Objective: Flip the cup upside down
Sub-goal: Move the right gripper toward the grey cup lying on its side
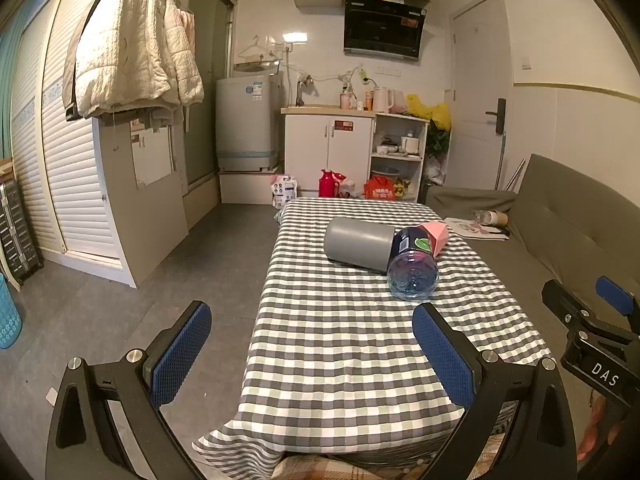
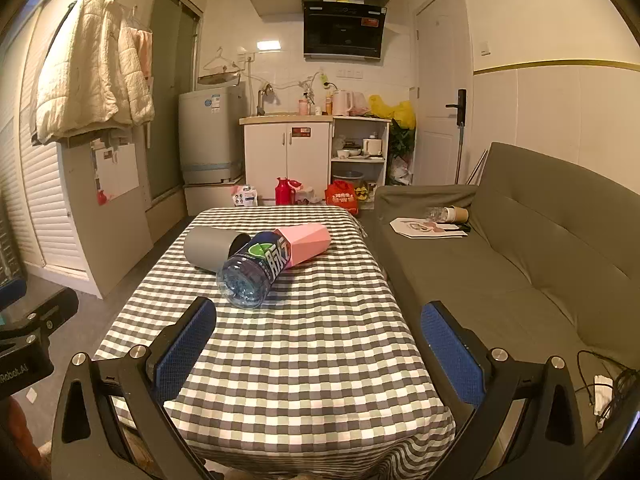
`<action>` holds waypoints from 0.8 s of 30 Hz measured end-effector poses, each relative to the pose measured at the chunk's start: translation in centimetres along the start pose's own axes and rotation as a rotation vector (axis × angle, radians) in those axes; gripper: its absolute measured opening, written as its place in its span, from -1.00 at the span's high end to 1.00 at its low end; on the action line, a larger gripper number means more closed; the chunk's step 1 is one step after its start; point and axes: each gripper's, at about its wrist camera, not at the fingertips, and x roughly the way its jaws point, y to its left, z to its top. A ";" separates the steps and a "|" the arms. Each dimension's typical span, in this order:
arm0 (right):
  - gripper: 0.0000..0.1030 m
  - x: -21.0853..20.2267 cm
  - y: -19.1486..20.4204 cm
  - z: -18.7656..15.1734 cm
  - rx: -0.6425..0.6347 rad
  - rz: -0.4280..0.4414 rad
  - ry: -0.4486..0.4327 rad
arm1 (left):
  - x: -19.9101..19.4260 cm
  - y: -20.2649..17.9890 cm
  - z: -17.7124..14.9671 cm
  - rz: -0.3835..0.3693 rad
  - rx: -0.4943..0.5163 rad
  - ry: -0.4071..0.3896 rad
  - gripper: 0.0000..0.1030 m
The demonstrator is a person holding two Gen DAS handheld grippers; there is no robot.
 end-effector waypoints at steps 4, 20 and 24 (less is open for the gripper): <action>-0.99 0.0 0.0 0.0 0.000 0.000 0.000 | 0.6 -0.4 0.1 0.001 0.001 0.003 -1.00; -0.99 0.0 0.0 0.0 -0.001 0.000 0.001 | 0.6 -0.3 0.0 0.001 0.002 0.003 -1.00; -0.99 0.0 0.0 -0.1 -0.001 0.000 0.001 | 0.6 -0.3 0.0 0.001 0.002 0.003 -1.00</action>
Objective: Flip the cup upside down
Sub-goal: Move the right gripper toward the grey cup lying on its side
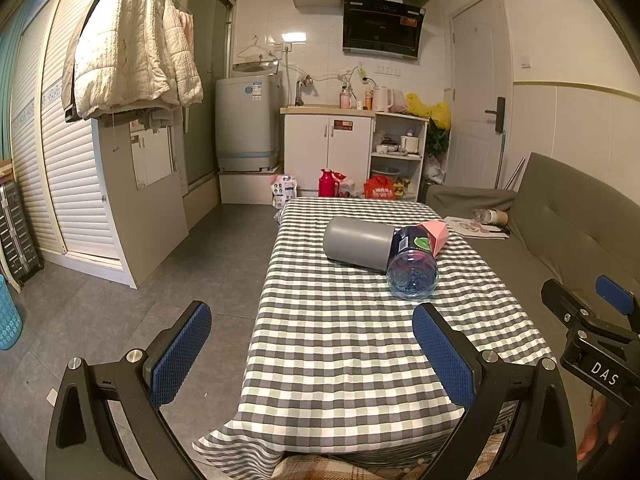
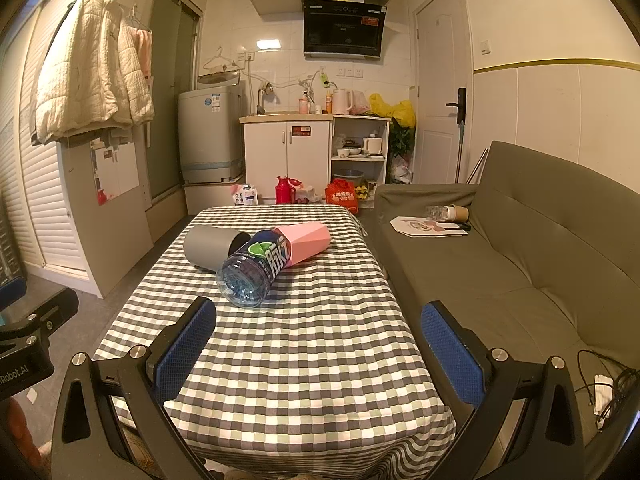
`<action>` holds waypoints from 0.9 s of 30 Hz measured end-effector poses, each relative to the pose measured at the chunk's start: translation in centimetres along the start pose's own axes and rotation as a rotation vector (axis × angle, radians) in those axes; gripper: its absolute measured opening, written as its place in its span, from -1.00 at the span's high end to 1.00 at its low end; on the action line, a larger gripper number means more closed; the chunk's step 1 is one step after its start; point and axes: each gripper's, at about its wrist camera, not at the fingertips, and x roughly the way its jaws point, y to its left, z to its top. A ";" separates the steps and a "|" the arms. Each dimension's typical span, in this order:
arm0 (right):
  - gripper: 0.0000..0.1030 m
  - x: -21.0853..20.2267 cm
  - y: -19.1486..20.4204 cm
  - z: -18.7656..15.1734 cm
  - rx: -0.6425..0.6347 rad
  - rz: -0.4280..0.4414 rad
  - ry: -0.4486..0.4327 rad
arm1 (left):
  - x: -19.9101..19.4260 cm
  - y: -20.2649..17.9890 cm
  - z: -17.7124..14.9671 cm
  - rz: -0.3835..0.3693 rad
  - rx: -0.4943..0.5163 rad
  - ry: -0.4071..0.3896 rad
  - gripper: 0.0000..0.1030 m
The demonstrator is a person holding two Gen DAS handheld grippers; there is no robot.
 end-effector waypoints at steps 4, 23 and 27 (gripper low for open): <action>-0.99 0.0 0.0 0.0 -0.002 0.000 0.002 | 0.0 0.0 0.0 0.001 -0.001 0.000 -1.00; -0.99 3.2 1.9 3.5 -0.153 0.164 0.130 | 6.1 1.0 3.0 0.055 -0.009 0.327 -1.00; -0.99 4.8 2.9 6.2 -0.233 0.229 0.149 | 8.1 1.5 4.7 0.064 0.015 0.367 -1.00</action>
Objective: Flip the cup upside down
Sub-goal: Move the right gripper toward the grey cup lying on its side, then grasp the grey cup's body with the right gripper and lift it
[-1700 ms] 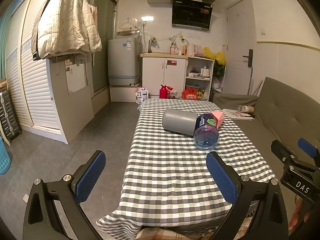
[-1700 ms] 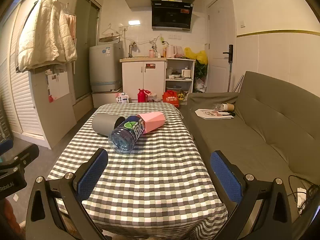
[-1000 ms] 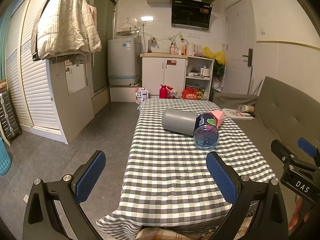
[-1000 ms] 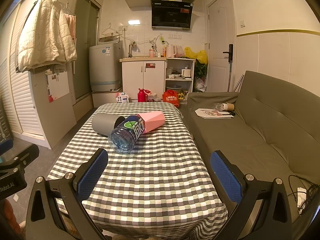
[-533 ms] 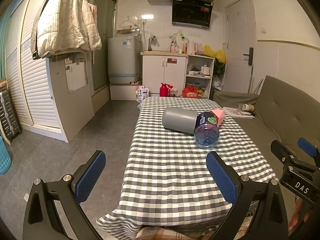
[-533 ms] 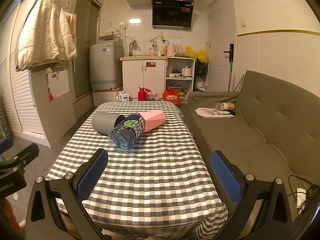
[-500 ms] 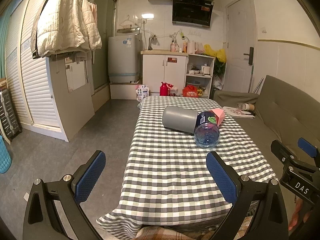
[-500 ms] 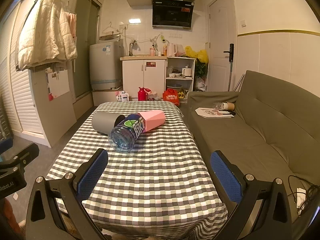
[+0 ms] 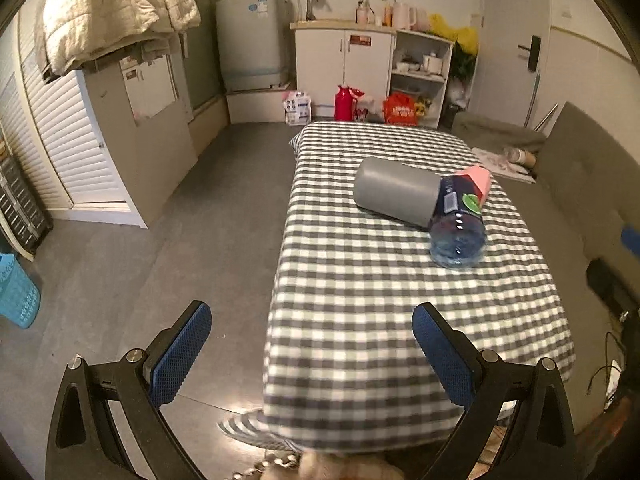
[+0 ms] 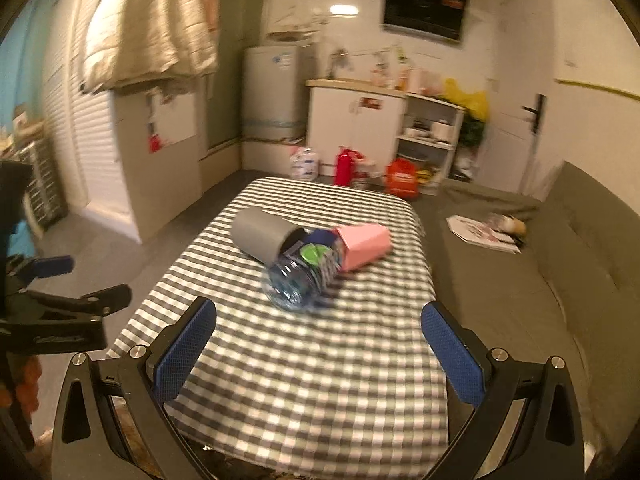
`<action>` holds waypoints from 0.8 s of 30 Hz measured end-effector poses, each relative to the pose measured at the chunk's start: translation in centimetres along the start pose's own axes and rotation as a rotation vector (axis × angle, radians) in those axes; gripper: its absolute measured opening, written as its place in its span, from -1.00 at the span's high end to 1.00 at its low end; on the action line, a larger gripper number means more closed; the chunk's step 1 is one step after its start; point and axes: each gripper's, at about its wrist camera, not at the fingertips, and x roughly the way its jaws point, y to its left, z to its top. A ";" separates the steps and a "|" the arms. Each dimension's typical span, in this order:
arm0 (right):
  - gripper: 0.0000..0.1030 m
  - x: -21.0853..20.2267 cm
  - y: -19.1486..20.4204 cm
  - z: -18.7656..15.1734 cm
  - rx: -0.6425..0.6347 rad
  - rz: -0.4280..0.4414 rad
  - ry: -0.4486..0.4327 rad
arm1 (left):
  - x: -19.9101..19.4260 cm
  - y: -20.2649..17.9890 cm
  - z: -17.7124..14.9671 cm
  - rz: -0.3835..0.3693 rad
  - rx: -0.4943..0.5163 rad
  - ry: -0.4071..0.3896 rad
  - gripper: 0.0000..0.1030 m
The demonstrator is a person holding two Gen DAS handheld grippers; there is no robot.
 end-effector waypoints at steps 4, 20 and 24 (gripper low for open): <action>-0.99 2.5 0.4 3.3 -0.108 0.060 0.037 | 1.8 0.3 2.1 0.023 0.036 0.033 -1.00; -0.99 19.4 5.8 7.9 -0.405 0.225 0.322 | 10.9 4.1 5.9 0.078 0.023 0.134 -1.00; -0.99 23.4 6.5 7.9 -0.435 0.232 0.397 | 12.5 5.5 6.5 0.075 -0.002 0.150 -1.00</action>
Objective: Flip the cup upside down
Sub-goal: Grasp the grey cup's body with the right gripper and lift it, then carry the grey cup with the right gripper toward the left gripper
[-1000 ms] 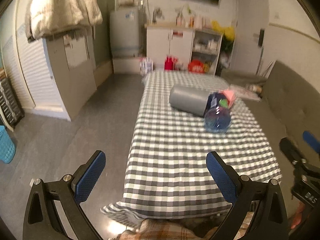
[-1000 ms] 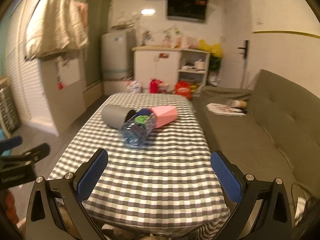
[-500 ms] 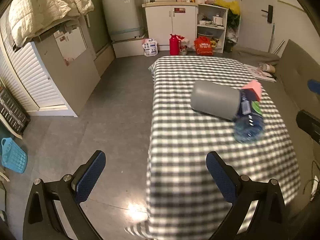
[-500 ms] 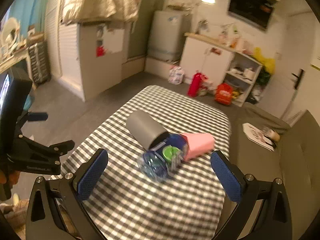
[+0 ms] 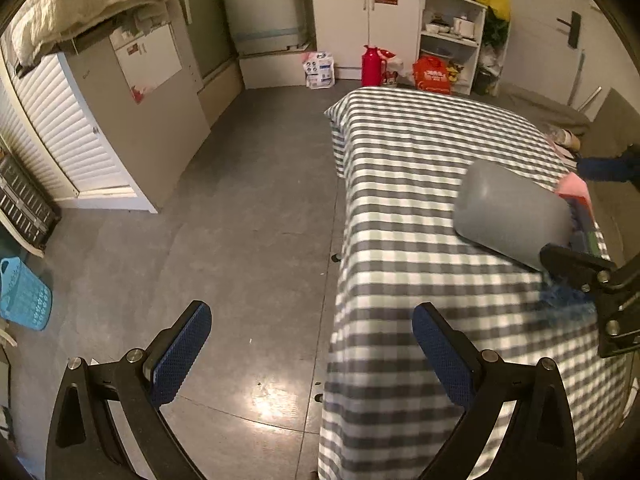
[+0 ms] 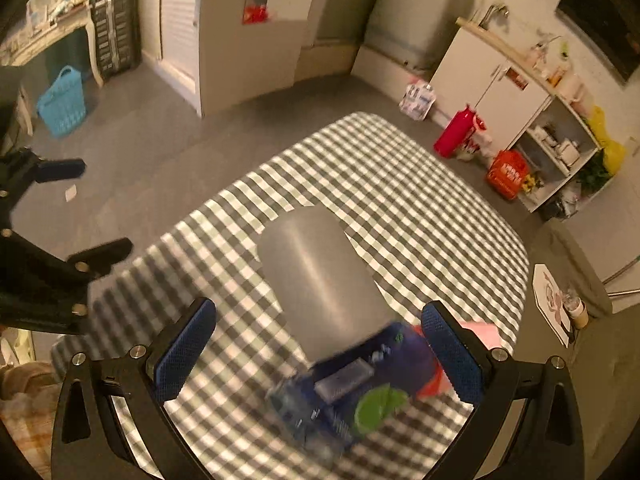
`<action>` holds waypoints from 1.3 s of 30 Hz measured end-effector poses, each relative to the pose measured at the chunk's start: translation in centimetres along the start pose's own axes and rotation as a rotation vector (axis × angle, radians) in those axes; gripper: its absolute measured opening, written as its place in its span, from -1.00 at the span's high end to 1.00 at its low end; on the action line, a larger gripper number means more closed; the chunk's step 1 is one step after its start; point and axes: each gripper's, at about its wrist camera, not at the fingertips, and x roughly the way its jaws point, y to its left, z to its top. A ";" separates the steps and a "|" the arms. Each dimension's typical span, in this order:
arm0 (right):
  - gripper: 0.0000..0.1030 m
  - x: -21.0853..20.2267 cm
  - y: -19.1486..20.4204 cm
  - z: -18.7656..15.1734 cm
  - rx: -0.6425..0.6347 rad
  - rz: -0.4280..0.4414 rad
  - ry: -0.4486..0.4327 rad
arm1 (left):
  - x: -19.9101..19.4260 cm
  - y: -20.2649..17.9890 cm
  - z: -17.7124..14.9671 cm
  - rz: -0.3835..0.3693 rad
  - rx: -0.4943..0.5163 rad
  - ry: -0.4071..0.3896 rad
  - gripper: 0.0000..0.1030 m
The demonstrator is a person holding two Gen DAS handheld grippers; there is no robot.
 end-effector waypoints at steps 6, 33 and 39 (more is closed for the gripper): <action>-0.92 3.5 -0.7 1.3 -0.012 0.012 0.060 | 2.1 1.1 0.9 0.002 -0.034 0.022 -1.00; -0.49 -1.6 1.3 3.7 0.160 0.013 0.044 | -2.9 1.8 0.3 0.007 -0.056 -0.017 -1.00; -0.48 -8.7 3.1 -1.0 0.284 -0.005 -0.012 | -7.3 2.3 -1.1 -0.016 -0.083 -0.066 -1.00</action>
